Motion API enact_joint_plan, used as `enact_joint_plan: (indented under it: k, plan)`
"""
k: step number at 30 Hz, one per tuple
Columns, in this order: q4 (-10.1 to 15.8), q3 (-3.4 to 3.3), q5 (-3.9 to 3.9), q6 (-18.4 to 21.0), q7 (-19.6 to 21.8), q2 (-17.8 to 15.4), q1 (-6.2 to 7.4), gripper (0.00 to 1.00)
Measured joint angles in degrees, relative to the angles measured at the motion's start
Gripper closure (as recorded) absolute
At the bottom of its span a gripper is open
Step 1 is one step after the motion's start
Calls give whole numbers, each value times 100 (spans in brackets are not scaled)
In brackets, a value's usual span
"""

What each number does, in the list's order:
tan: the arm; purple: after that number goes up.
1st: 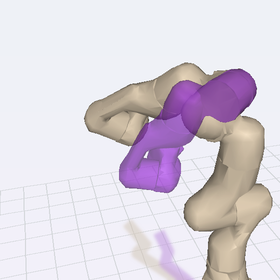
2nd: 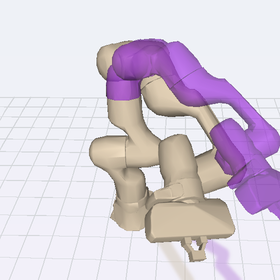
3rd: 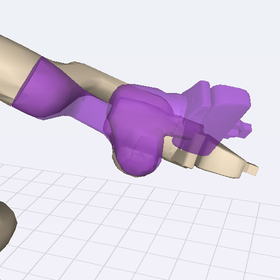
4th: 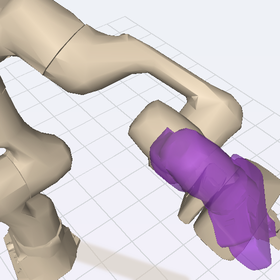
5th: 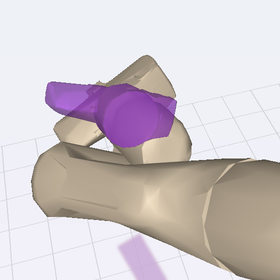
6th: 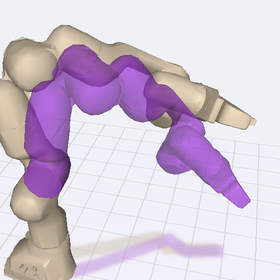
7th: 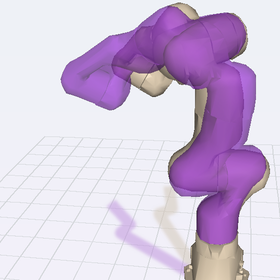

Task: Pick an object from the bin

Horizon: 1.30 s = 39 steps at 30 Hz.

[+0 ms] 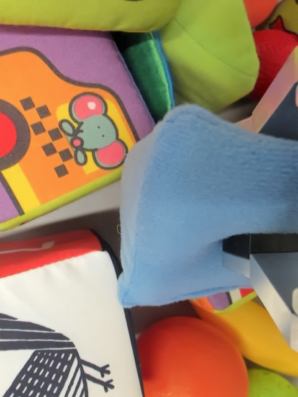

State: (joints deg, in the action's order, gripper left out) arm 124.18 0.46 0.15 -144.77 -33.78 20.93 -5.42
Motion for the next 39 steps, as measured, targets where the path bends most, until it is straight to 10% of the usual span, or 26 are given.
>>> enact_joint_plan:
  k: [39]
  plan:
    - [-310,0,0,1534,0,-1246,0,100]
